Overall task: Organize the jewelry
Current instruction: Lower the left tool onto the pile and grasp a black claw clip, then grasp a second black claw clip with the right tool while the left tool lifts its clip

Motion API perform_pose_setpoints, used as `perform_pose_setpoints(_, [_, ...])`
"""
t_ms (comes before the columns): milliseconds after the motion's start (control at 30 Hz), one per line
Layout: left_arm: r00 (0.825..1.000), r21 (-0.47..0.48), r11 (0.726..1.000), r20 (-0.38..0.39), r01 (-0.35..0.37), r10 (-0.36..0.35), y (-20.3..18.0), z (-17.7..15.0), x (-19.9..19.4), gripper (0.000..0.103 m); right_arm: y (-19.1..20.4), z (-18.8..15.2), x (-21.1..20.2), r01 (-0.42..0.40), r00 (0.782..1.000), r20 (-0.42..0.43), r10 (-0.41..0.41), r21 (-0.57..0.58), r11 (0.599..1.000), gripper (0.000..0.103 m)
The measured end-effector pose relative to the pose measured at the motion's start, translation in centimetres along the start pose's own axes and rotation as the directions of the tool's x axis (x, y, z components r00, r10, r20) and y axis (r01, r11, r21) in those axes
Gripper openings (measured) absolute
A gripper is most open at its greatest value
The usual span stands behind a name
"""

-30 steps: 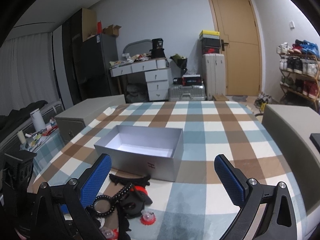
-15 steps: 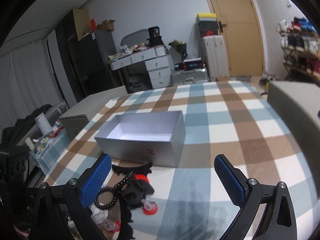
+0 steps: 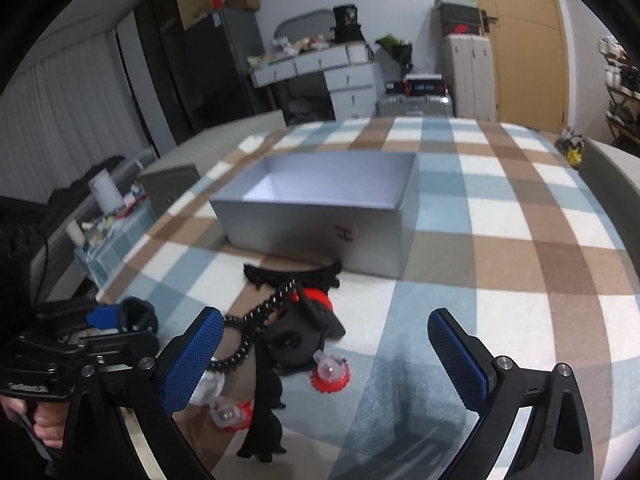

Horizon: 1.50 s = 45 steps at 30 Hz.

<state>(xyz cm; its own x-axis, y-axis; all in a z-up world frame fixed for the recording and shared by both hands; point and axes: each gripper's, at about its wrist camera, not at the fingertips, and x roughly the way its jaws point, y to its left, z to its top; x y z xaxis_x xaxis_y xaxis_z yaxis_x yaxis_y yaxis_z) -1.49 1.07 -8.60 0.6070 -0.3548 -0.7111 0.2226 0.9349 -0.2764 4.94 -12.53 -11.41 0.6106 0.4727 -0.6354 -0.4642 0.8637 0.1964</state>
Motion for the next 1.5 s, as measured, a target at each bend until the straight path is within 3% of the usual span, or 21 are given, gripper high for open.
perform_pose_setpoints(367, [1.000, -0.020, 1.000, 0.016, 0.015, -0.015, 0.5, -0.1, -0.6, 0.043, 0.8, -0.6, 2.1, 0.020, 0.996, -0.083, -0.024, -0.047, 0.999, 0.087])
perform_pose_setpoints(500, [1.000, -0.022, 0.999, 0.015, 0.025, -0.025, 0.5, -0.2, -0.6, 0.043, 1.3, -0.5, 2.4, 0.030, 0.995, -0.094, -0.035, -0.063, 0.998, 0.077])
perform_pose_setpoints(567, [1.000, -0.020, 0.999, 0.016, 0.026, -0.025, 0.5, -0.2, -0.7, 0.043, 1.3, -0.5, 2.8, 0.022, 0.993, -0.113, -0.028, -0.058, 0.998, 0.060])
perform_pose_setpoints(633, [1.000, -0.021, 1.000, 0.016, 0.023, -0.023, 0.5, -0.2, -0.7, 0.043, 1.1, -0.4, 3.1, -0.004, 0.991, -0.130, -0.001, -0.040, 0.999, 0.052])
perform_pose_setpoints(1167, [1.000, -0.031, 0.999, 0.006, 0.021, -0.020, 0.6, 0.2, -0.6, 0.043, -0.3, -0.3, 1.2, -0.006, 0.998, -0.070, 0.007, 0.017, 1.000, 0.051])
perform_pose_setpoints(1500, [1.000, -0.016, 1.000, 0.023, 0.010, -0.009, 0.0, 1.3, -0.5, 0.043, -1.5, 0.7, -0.7, -0.105, 0.994, 0.029, 0.103, 0.103, 0.989, 0.051])
